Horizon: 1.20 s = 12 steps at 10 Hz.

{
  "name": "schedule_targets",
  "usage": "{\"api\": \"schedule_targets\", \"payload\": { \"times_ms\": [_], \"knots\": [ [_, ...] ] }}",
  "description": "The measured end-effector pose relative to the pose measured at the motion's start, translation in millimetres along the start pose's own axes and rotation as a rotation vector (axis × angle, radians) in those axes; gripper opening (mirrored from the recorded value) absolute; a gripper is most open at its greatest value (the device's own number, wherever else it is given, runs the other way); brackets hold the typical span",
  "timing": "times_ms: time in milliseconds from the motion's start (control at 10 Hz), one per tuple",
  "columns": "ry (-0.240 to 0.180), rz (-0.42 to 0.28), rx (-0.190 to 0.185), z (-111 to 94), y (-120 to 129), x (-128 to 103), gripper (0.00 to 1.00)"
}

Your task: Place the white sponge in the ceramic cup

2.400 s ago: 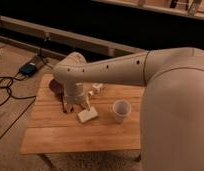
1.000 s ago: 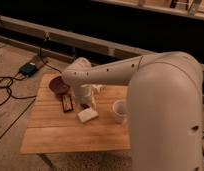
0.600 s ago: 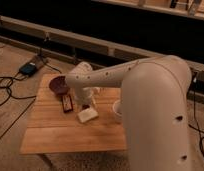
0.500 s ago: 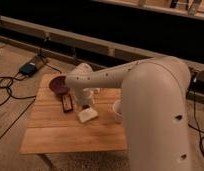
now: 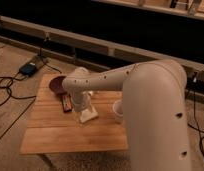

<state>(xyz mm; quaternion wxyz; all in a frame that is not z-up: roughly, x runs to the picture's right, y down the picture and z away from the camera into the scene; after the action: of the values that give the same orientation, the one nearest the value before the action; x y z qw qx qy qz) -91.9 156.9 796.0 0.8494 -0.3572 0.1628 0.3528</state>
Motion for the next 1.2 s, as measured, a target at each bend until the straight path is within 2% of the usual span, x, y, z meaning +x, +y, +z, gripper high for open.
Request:
{"api": "schedule_targets", "payload": {
  "times_ms": [200,300,800,1000,1200],
  "knots": [
    [0.036,-0.168,0.020,2.4,-5.5,-2.0,0.65],
    [0.051,-0.223,0.029,4.5,-8.6,-5.6,0.65],
    [0.117,-0.443,0.084,25.9,-19.3,-26.9,0.65],
    [0.145,-0.529,0.114,31.5,-23.5,-31.0,0.65],
    [0.147,-0.598,0.163,30.9,-29.8,-38.6,0.65]
  ]
}}
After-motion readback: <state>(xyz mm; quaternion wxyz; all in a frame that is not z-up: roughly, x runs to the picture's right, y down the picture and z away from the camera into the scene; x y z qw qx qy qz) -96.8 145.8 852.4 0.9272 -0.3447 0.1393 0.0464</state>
